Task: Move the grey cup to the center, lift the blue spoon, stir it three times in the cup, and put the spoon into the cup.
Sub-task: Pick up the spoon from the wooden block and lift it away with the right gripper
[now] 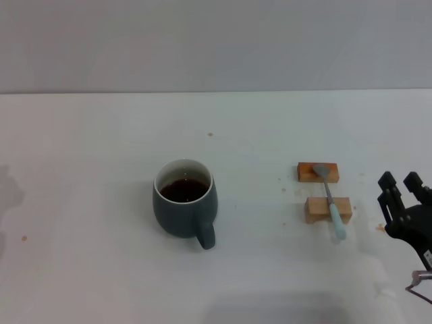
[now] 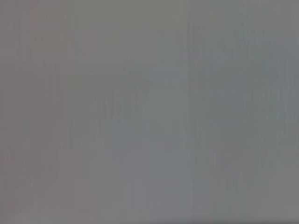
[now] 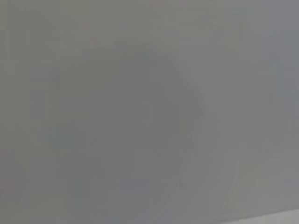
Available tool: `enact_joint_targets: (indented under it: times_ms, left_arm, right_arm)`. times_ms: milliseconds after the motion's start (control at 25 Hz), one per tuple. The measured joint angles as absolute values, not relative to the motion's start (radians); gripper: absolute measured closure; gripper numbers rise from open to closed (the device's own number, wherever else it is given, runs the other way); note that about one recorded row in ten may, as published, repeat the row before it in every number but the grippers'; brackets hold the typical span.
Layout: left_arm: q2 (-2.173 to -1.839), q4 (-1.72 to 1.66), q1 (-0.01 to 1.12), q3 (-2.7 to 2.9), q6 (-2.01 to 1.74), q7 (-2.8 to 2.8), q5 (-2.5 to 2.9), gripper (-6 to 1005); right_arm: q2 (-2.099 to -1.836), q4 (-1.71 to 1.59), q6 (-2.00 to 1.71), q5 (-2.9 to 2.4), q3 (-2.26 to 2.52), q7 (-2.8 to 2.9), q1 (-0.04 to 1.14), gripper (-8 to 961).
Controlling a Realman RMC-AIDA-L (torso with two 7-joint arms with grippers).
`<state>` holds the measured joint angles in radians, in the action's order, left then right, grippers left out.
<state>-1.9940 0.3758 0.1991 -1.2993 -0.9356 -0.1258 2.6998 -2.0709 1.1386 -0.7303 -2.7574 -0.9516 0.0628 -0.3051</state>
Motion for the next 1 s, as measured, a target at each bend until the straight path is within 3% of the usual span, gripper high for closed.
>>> enact_joint_targets:
  times_ms: [560, 1000]
  left_arm:
    - [-1.991, 0.38, 0.202, -1.299, -0.935, -0.115, 2.701, 1001]
    - [-1.991, 0.381, 0.2, -1.299, -0.936, -0.113, 2.701, 1001]
  right_arm:
    - [-2.067, 1.053, -0.746, -2.749, -0.912, 0.148, -0.238, 553]
    - [-2.057, 1.228, -0.578, -2.754, -0.916, 0.071, -0.321, 553]
